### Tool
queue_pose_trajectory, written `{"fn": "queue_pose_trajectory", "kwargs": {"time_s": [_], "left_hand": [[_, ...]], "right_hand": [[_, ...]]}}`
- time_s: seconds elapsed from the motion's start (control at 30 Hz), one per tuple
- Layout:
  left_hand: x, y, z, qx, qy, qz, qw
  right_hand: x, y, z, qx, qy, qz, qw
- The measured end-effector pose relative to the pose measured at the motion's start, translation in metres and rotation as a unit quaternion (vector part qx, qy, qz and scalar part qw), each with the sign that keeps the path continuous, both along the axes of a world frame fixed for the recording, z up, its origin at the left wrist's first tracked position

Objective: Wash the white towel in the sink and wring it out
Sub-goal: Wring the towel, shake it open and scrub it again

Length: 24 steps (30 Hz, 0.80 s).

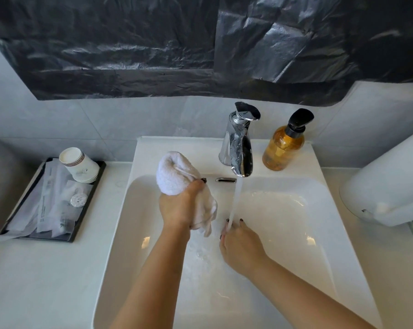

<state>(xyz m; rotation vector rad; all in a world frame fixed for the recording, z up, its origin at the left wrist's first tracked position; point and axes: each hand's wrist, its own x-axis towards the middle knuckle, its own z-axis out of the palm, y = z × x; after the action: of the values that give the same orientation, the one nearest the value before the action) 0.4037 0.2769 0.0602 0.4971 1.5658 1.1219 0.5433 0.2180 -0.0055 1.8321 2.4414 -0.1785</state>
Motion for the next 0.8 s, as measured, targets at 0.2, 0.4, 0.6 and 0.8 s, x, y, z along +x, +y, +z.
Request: {"fn": "queue_pose_trajectory", "kwargs": {"time_s": [0.2, 0.4, 0.6, 0.8], "left_hand": [[0.015, -0.014, -0.002, -0.010, -0.049, -0.055, 0.997], [0.039, -0.022, 0.000, 0.027, -0.121, -0.126, 0.984], [0.025, -0.019, 0.003, 0.124, -0.032, -0.166, 0.978], [-0.008, -0.016, 0.008, 0.177, -0.211, -0.141, 0.951]], "right_hand": [[0.019, 0.024, 0.031, -0.103, 0.395, -0.344, 0.846], [0.002, 0.032, 0.042, -0.284, 0.751, -0.475, 0.360], [0.003, 0.057, 0.043, -0.264, 0.781, -0.464, 0.324], [0.007, 0.081, 0.047, -0.128, 0.740, -0.455, 0.478]]}}
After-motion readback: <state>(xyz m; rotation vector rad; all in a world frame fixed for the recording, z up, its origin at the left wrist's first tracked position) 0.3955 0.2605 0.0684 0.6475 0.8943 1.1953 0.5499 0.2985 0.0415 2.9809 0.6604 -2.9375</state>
